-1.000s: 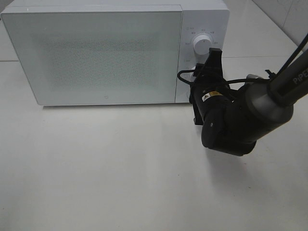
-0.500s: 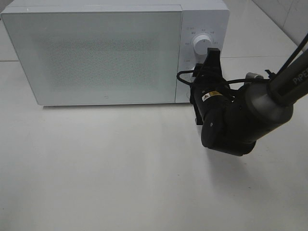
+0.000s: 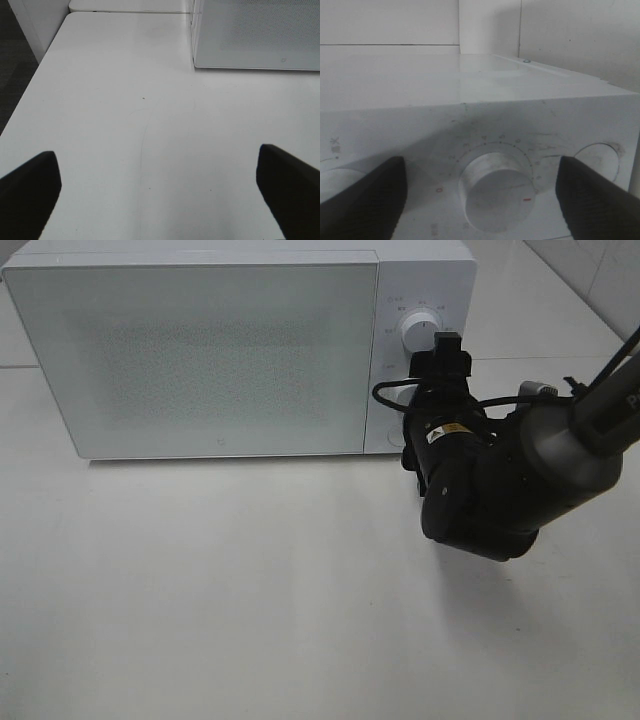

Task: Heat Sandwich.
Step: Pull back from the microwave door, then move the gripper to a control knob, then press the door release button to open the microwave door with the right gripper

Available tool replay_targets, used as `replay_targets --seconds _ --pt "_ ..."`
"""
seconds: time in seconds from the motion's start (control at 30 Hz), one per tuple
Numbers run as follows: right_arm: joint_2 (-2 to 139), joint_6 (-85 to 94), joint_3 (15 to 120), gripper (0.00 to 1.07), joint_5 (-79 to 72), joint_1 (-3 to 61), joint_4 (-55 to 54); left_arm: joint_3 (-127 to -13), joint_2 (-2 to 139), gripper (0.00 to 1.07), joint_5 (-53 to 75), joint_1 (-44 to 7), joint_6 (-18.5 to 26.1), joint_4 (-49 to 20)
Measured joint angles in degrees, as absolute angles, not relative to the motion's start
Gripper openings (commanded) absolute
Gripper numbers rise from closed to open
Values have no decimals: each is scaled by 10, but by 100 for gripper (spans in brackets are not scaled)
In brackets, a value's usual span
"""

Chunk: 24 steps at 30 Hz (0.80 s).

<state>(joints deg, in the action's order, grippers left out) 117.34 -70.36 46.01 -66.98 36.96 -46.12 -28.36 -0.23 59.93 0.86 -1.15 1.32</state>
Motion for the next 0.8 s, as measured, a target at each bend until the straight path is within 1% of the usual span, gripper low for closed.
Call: replay_targets --seconds 0.13,0.43,0.57,0.6,0.73,0.77,0.8 --pt "1163 -698 452 82 -654 368 -447 -284 -2 100 599 9 -11 13" --pt "1104 -627 382 79 -619 368 -406 -284 -2 100 599 9 -11 13" --pt "1059 -553 342 78 -566 368 -367 -284 -2 100 599 9 -11 13" --pt "1059 -553 342 78 -566 368 -367 -284 -2 100 599 9 -11 13" --pt "1006 -440 320 77 -479 368 -324 -284 -2 100 599 9 -11 13" --pt "1006 -440 320 77 -479 368 -324 -284 -2 100 599 9 -11 13" --pt "981 -380 320 76 -422 365 -305 -284 -2 100 599 9 -11 13"
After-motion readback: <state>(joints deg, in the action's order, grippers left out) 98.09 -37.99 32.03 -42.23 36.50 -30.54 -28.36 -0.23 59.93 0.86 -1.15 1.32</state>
